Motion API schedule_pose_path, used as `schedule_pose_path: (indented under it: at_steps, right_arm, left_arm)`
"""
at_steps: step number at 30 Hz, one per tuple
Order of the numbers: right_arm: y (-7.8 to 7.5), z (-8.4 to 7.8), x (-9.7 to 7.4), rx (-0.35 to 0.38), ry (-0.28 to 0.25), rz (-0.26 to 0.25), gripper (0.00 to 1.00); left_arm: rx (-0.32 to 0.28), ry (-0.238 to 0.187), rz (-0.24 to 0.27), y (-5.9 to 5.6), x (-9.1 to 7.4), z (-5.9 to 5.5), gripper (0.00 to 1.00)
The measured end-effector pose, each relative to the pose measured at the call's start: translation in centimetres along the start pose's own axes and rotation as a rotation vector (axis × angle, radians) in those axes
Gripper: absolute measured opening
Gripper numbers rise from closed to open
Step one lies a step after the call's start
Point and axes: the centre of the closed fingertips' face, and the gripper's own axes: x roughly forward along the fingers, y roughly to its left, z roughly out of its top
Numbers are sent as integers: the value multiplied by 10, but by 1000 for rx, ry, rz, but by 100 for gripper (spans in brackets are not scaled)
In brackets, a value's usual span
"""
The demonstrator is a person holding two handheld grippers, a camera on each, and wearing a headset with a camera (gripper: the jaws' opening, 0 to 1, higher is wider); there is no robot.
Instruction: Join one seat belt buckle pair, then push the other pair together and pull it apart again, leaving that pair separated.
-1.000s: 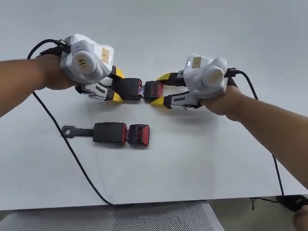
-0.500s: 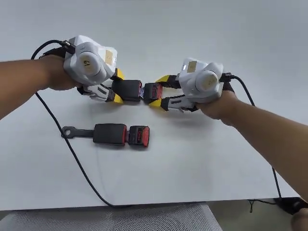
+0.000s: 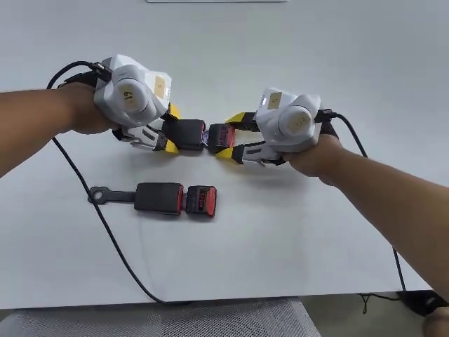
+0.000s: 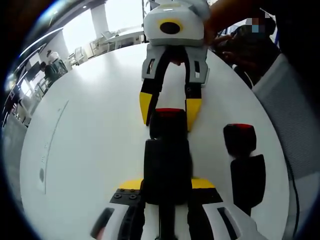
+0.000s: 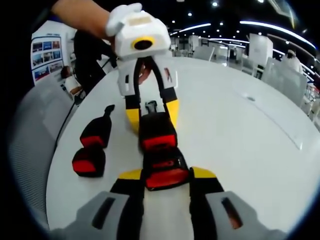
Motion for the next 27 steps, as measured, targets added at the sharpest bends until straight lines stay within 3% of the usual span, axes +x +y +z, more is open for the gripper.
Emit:
schedule_pose_path:
  at_steps: [14, 27]
  right_arm:
    - [-1, -1, -1, -8, -4, 3, 34]
    - [-5, -9, -12, -8, -4, 4, 35]
  left_arm:
    - [-13, -21, 3, 1, 0, -1, 33]
    - [-62, -83, 20, 2, -1, -2, 33]
